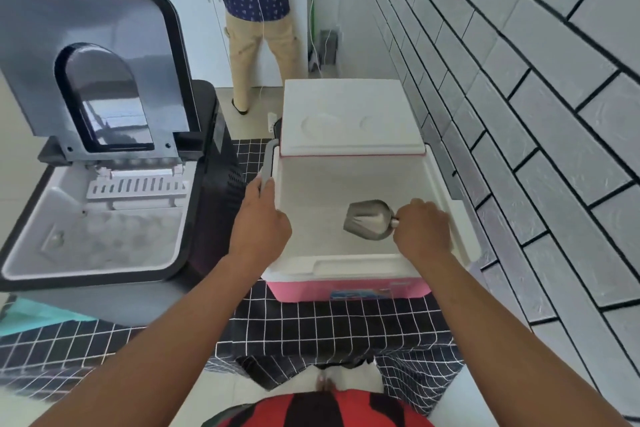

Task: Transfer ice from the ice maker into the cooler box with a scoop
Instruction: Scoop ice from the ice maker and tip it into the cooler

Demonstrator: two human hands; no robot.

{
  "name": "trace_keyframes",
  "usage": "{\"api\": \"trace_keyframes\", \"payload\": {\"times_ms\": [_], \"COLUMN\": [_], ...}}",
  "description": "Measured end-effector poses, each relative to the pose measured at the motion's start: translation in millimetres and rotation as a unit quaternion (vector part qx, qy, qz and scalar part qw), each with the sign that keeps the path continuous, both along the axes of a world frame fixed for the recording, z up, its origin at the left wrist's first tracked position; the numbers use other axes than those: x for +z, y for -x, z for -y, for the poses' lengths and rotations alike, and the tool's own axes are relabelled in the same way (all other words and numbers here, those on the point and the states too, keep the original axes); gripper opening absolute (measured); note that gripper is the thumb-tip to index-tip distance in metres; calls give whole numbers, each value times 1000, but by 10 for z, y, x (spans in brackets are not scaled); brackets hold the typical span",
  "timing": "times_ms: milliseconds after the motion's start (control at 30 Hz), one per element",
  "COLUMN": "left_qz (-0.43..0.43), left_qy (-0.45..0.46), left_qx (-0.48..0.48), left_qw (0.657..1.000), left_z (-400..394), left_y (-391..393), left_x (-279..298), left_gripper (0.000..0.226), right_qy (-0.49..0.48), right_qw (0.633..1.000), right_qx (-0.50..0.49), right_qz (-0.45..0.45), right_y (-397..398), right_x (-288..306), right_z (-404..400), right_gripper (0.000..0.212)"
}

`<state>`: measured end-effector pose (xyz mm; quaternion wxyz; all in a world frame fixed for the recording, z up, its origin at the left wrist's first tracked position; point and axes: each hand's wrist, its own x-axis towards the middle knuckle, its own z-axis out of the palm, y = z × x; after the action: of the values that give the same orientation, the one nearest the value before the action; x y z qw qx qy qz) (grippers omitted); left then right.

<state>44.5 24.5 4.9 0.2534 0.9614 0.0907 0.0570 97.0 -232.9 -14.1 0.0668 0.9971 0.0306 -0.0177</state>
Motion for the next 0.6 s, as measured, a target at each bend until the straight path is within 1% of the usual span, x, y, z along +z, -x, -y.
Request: {"api": "trace_keyframes", "payload": {"times_ms": [267, 333, 433, 500, 533, 600], "left_qz": [-9, -10, -12, -6, 6, 58], "left_qy": [-18, -26, -31, -32, -37, -29], "left_qx": [10, 11, 1, -19, -32, -55], "left_qw": [1000, 1000, 999, 999, 999, 996], "left_z": [-12, -27, -29, -45, -72, -185], "left_y": [-12, -18, -18, -12, -4, 36], "left_x": [15, -3, 4, 38, 75, 184], "left_gripper": [57, 58, 63, 69, 70, 67], "right_qy": [-39, -68, -140, -213, -262, -339], "right_qw": [999, 997, 989, 976, 964, 940], "right_qx": [8, 19, 29, 23, 15, 11], "right_qz": [20, 18, 30, 37, 38, 41], "right_y": [-10, -10, -4, 26, 46, 87], "right_x": [-20, -18, 2, 34, 61, 152], "right_z": [1, 3, 15, -13, -43, -140], "right_gripper": [16, 15, 11, 9, 7, 4]}}
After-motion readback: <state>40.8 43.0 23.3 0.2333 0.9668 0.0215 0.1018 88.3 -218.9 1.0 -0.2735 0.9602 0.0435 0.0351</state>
